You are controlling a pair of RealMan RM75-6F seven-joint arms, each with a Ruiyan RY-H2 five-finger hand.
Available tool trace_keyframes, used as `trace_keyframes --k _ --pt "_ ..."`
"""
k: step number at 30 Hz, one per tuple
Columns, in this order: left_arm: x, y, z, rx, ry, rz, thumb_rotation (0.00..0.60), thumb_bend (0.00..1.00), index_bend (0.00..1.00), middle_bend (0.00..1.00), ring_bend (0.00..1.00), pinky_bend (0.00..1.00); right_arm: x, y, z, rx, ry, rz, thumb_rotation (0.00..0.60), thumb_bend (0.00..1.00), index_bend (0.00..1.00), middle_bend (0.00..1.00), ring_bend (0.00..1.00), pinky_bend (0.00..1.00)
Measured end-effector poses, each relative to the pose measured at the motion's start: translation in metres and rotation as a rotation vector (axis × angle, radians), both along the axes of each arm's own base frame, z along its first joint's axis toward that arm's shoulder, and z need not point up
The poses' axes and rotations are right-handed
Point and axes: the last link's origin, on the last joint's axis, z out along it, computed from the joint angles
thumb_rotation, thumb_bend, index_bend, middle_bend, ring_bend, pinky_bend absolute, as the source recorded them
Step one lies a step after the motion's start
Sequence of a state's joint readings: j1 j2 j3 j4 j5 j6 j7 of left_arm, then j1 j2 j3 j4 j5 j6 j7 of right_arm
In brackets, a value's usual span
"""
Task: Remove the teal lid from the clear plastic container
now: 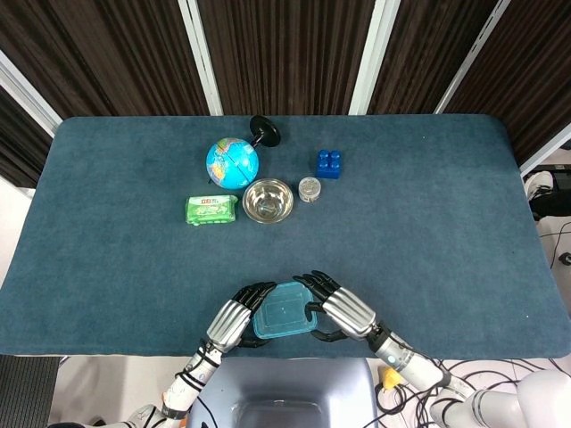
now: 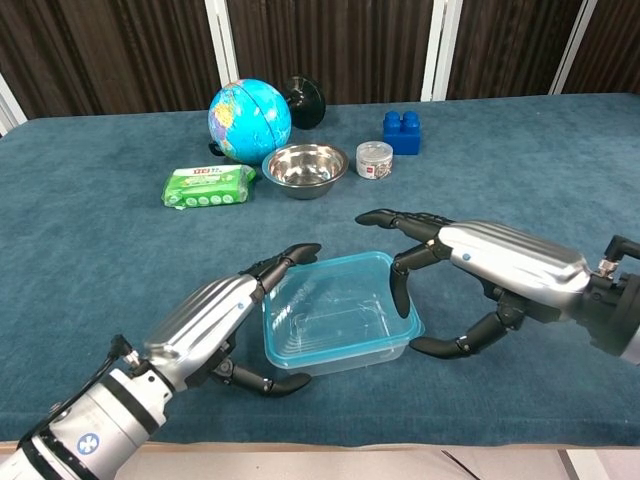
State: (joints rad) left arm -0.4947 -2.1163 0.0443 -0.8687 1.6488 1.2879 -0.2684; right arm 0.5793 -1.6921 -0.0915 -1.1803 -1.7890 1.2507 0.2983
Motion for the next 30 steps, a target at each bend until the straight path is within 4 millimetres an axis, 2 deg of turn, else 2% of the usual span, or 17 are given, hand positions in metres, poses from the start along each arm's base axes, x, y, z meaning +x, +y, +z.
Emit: trace_keyframes --k 30 --pt "0.0005 -0.0041 0.0018 -0.009 -0.002 -0.006 0.6 0.28 0.0 0.41 0.26 0.18 0.0039 -0.0013 -0.0009 0.028 -0.026 -0.022 0.6 0.22 0.58 0.01 0.0 0.0"
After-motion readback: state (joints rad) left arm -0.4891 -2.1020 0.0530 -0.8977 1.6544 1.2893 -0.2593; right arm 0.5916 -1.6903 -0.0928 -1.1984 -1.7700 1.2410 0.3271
